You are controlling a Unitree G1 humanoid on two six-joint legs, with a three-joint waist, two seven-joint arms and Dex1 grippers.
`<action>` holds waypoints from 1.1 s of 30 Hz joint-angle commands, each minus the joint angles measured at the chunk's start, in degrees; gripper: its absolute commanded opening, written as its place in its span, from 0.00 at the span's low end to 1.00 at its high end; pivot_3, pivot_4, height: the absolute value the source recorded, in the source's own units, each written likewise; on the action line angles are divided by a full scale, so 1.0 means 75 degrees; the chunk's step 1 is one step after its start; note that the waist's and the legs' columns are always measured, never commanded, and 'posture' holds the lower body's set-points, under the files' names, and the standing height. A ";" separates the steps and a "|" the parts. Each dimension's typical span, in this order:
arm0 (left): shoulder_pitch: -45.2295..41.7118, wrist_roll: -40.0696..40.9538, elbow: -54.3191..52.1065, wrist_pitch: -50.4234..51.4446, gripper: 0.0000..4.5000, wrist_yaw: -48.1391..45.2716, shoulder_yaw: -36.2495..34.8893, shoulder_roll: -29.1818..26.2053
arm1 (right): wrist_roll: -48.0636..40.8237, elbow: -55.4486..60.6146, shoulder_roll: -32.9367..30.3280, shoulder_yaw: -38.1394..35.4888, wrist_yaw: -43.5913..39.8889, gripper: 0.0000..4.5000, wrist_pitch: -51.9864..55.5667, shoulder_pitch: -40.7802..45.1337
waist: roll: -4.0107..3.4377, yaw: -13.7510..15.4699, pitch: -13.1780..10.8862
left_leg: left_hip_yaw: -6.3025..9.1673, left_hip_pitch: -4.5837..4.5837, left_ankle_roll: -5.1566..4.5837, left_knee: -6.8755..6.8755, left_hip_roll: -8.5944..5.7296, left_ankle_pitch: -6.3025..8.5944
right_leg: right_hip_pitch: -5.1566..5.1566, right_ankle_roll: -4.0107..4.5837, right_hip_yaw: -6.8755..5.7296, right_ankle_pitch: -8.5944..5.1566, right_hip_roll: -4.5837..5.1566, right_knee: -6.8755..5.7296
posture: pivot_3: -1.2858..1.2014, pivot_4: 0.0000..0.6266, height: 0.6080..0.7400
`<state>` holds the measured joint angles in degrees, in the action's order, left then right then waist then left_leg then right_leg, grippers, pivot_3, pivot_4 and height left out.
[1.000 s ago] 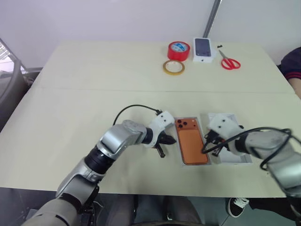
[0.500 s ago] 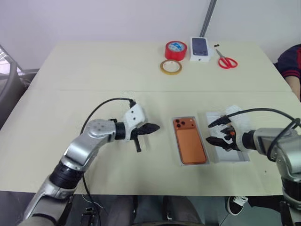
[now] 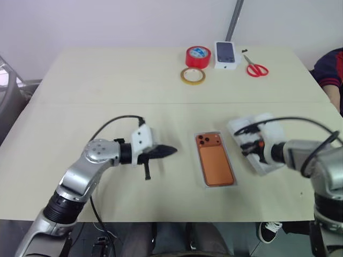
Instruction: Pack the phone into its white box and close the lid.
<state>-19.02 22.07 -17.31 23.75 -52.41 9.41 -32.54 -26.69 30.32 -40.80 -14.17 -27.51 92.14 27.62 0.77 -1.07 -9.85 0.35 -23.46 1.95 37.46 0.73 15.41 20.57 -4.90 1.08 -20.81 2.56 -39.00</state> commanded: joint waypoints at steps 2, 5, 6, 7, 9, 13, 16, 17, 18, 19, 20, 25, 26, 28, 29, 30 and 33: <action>0.0108 0.0443 0.0284 0.0273 0.00 0.0639 -0.1059 0.0208 | -0.2602 -0.0280 0.0772 -0.1332 0.0649 0.01 0.0048 0.0912 | 0.0004 0.0011 0.0000 | 0.0001 0.0004 0.0000 -0.0010 0.0008 0.0000 | 0.0000 0.0000 -0.0002 0.0000 -0.0007 0.0001 | 0.52 0.24 1.00; 0.0064 0.0210 0.0776 0.0189 0.00 0.0859 -0.1257 0.0152 | -0.7262 -0.1148 0.1388 -0.0914 0.3437 0.01 -0.1193 0.1076 | 0.0003 -0.0004 -0.0001 | 0.0001 0.0005 0.0001 -0.0012 0.0014 -0.0001 | 0.0000 0.0000 -0.0002 0.0000 -0.0010 -0.0001 | 0.52 0.24 1.00; 0.0042 0.0122 0.0922 0.0123 0.00 0.0865 -0.1269 0.0109 | -0.9446 -0.1365 0.1247 -0.0218 0.4819 0.01 -0.2214 0.0861 | 0.0002 -0.0013 -0.0002 | -0.0003 0.0002 0.0001 -0.0009 0.0013 -0.0001 | 0.0002 0.0000 -0.0001 0.0000 -0.0007 -0.0005 | 0.52 0.24 1.00; 0.0026 0.0071 0.1012 0.0071 0.00 0.0860 -0.1271 0.0082 | -1.0820 -0.1453 0.1143 0.0287 0.5768 0.01 -0.2947 0.0695 | 0.0006 -0.0011 -0.0004 | -0.0005 0.0002 0.0001 -0.0007 0.0012 -0.0001 | 0.0003 0.0000 -0.0002 0.0000 -0.0002 -0.0006 | 0.52 0.24 1.00; 0.0000 0.0083 0.1053 0.0040 0.00 0.0842 -0.1285 0.0075 | -1.1509 -0.1177 0.1643 0.0893 0.6699 0.01 -0.3879 0.0328 | 0.0019 -0.0011 -0.0011 | -0.0005 -0.0006 0.0000 0.0001 0.0015 -0.0001 | 0.0000 0.0000 -0.0013 0.0000 0.0001 0.0000 | 0.52 0.24 1.00; 0.0022 0.0102 0.0914 0.0044 0.00 0.0809 -0.1234 0.0069 | -1.1509 -0.0278 0.3154 0.1566 0.8183 0.01 -0.5357 -0.0385 | 0.0027 -0.0007 -0.0009 | -0.0006 -0.0007 -0.0001 0.0007 0.0012 0.0000 | 0.0002 -0.0001 -0.0007 0.0001 0.0000 -0.0005 | 0.52 0.24 1.00; 0.0127 0.0101 0.0528 0.0154 0.00 0.0768 -0.0831 0.0224 | -1.1509 -0.0015 0.3528 0.1865 0.9159 0.06 -0.5843 -0.1360 | 0.0038 0.0050 -0.0002 | -0.0004 -0.0012 -0.0001 0.0007 0.0011 0.0000 | 0.0009 -0.0001 -0.0007 0.0001 0.0001 -0.0007 | 0.52 0.24 1.00; 0.0153 0.0071 0.0408 0.0181 0.00 0.0758 -0.0663 0.0282 | -1.1509 0.0026 0.3522 0.1893 0.9296 0.13 -0.5910 -0.1586 | 0.0038 0.0052 -0.0002 | -0.0002 -0.0012 -0.0001 0.0006 0.0011 0.0000 | 0.0006 -0.0001 -0.0009 0.0001 0.0003 -0.0004 | 0.52 0.24 1.00; 0.0159 0.0082 0.0326 0.0246 0.00 0.0740 -0.0512 0.0358 | -1.1509 0.0032 0.3376 0.1883 0.9293 0.20 -0.5887 -0.1705 | 0.0037 0.0050 -0.0002 | -0.0003 -0.0012 -0.0001 0.0007 0.0010 0.0000 | 0.0005 -0.0001 -0.0007 0.0001 0.0005 -0.0003 | 0.52 0.24 1.00; 0.0132 0.0047 0.0274 0.0287 0.00 0.0732 -0.0299 0.0453 | -1.1509 -0.0025 0.3115 0.1806 0.9202 0.31 -0.5781 -0.1717 | 0.0035 0.0026 -0.0004 | -0.0006 -0.0013 0.0000 0.0007 0.0008 -0.0001 | 0.0005 -0.0001 -0.0005 0.0001 0.0007 -0.0001 | 0.52 0.24 1.00; 0.0101 -0.0042 0.0252 0.0261 0.00 0.0685 -0.0072 0.0518 | -1.1509 -0.0116 0.2773 0.1697 0.9062 0.43 -0.5629 -0.1624 | 0.0029 0.0015 -0.0003 | -0.0008 -0.0012 0.0000 0.0009 0.0008 -0.0001 | 0.0006 -0.0001 -0.0003 0.0001 0.0007 -0.0004 | 0.52 0.24 1.00; -0.0294 -0.0450 0.0462 0.0192 0.00 0.0587 0.0931 0.1032 | -1.1509 -0.0642 -0.0122 0.1218 0.7525 1.00 -0.4419 -0.0683 | -0.0014 0.0033 -0.0019 | -0.0011 -0.0003 -0.0001 0.0005 0.0010 0.0000 | 0.0005 0.0000 0.0002 0.0000 -0.0003 -0.0007 | 0.52 0.24 1.00; -0.0448 -0.0584 0.0609 0.0146 0.00 0.0602 0.1165 0.1227 | -1.1509 -0.0803 -0.0775 0.1086 0.7247 1.00 -0.4223 -0.0549 | -0.0014 0.0070 -0.0020 | -0.0015 -0.0005 -0.0002 0.0008 0.0008 0.0000 | 0.0006 -0.0001 0.0004 0.0001 -0.0003 -0.0005 | 0.52 0.24 1.00; -0.0655 -0.0759 0.0831 0.0080 0.00 0.0576 0.1418 0.1462 | -1.1509 -0.1060 -0.1632 0.1048 0.6885 1.00 -0.4051 -0.0390 | -0.0006 0.0069 -0.0016 | -0.0007 -0.0010 -0.0003 0.0007 0.0007 0.0001 | 0.0002 -0.0001 -0.0002 0.0000 -0.0004 0.0001 | 0.52 0.24 1.00; -0.0762 -0.0810 0.0913 0.0054 0.00 0.0542 0.1537 0.1590 | -1.1333 -0.1147 -0.2075 0.1049 0.6759 1.00 -0.3888 -0.0346 | -0.0008 0.0063 -0.0015 | -0.0007 -0.0009 -0.0004 0.0003 0.0011 0.0001 | 0.0001 0.0000 -0.0001 0.0000 -0.0010 0.0006 | 0.52 0.24 1.00; -0.0858 -0.0814 0.0972 0.0076 0.00 0.0512 0.1621 0.1719 | -1.0837 -0.1145 -0.2495 0.1076 0.6563 0.93 -0.3670 -0.0332 | -0.0011 0.0059 -0.0015 | -0.0007 -0.0009 -0.0005 0.0003 0.0013 0.0002 | 0.0000 0.0000 0.0000 0.0000 -0.0013 0.0007 | 0.52 0.24 1.00; -0.1012 -0.0756 0.1031 0.0129 0.00 0.0439 0.1652 0.1939 | -0.8988 -0.0661 -0.3427 0.1380 0.5533 0.69 -0.3167 -0.0415 | -0.0015 0.0036 -0.0014 | -0.0012 -0.0010 -0.0005 -0.0002 0.0016 0.0002 | 0.0003 0.0000 0.0005 0.0000 -0.0015 0.0008 | 0.52 0.24 1.00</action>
<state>-25.67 16.25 -8.64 25.47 -48.65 21.94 -18.04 -99.60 22.70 -65.14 -4.30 18.01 66.91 24.51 0.66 -0.81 -9.95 0.25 -23.52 1.91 37.45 0.85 15.42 20.60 -4.91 1.13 -20.81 2.45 -38.94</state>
